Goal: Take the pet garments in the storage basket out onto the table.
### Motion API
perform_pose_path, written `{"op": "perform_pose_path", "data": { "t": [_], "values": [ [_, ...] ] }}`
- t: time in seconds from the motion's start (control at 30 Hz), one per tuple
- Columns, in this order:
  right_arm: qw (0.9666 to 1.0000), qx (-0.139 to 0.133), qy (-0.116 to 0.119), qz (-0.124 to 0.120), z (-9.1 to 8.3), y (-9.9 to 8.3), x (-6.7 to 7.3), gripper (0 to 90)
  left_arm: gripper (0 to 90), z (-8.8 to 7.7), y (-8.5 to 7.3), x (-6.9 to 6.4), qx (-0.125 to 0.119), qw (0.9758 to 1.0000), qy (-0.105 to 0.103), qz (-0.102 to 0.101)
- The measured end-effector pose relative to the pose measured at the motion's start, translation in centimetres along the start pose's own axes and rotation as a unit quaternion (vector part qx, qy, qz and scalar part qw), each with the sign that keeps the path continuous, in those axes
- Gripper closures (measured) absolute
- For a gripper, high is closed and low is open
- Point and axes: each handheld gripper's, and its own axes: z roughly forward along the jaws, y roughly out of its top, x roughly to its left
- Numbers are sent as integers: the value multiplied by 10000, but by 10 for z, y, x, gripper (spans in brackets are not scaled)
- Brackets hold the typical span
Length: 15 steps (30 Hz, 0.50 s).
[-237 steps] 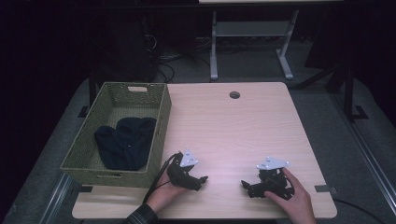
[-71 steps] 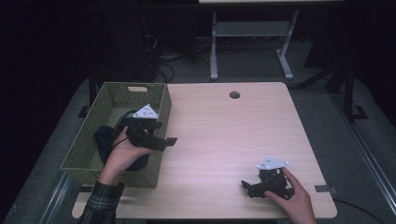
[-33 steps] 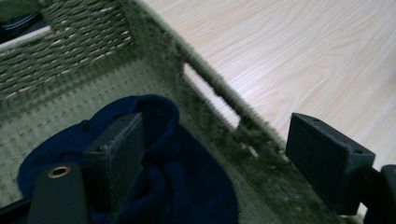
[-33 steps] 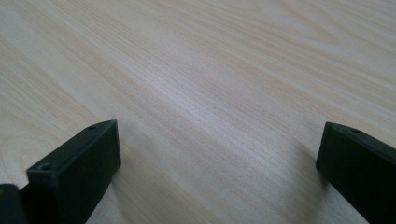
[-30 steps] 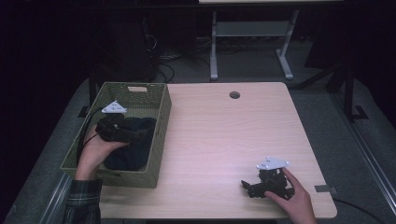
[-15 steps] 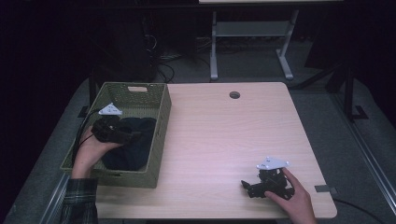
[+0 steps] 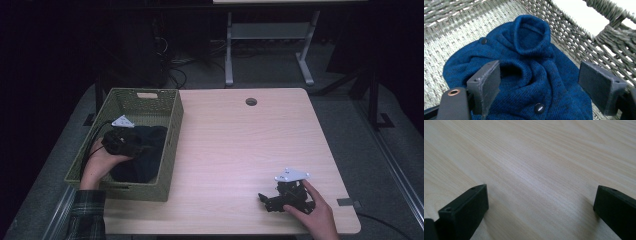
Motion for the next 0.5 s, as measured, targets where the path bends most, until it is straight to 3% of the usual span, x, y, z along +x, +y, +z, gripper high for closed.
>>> {"op": "perform_pose_path", "data": {
  "t": [0.5],
  "values": [
    [10000, -1, -1, -3, 0, 0, 0, 0, 144, 21, -2, -3, 563, 9983, -106, 100]
  ]
}}
